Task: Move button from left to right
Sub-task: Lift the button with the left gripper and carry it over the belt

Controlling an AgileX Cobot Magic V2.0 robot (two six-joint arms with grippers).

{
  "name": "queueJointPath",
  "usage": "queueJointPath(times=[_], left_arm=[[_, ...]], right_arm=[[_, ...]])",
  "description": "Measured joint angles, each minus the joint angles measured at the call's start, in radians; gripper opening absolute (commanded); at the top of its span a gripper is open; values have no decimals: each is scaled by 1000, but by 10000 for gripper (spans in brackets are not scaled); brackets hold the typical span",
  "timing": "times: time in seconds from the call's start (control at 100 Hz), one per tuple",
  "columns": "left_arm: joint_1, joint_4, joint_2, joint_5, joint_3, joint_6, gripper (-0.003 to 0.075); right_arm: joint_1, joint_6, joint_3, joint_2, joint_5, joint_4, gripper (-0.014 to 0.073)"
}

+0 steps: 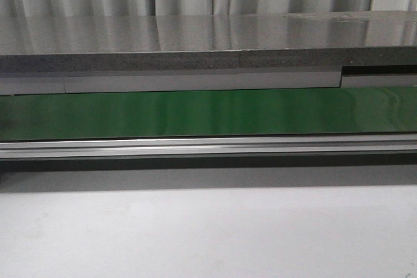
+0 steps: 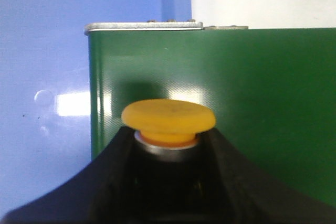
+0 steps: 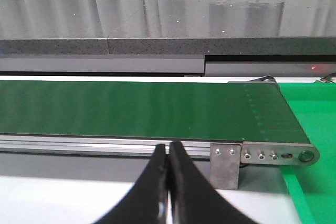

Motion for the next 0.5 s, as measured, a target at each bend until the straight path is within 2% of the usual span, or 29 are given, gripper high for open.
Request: queueJointPath(times=[0.27, 0.37, 0.5], left_arm=[[0, 2, 23, -6, 4, -2, 2], [0, 2, 45, -6, 4, -2, 57], [0, 2, 70, -6, 4, -3, 176]], right_arm=[[0, 0, 0, 0, 0, 0, -67], [0, 0, 0, 0, 0, -2, -67], [0, 0, 0, 0, 0, -2, -67]])
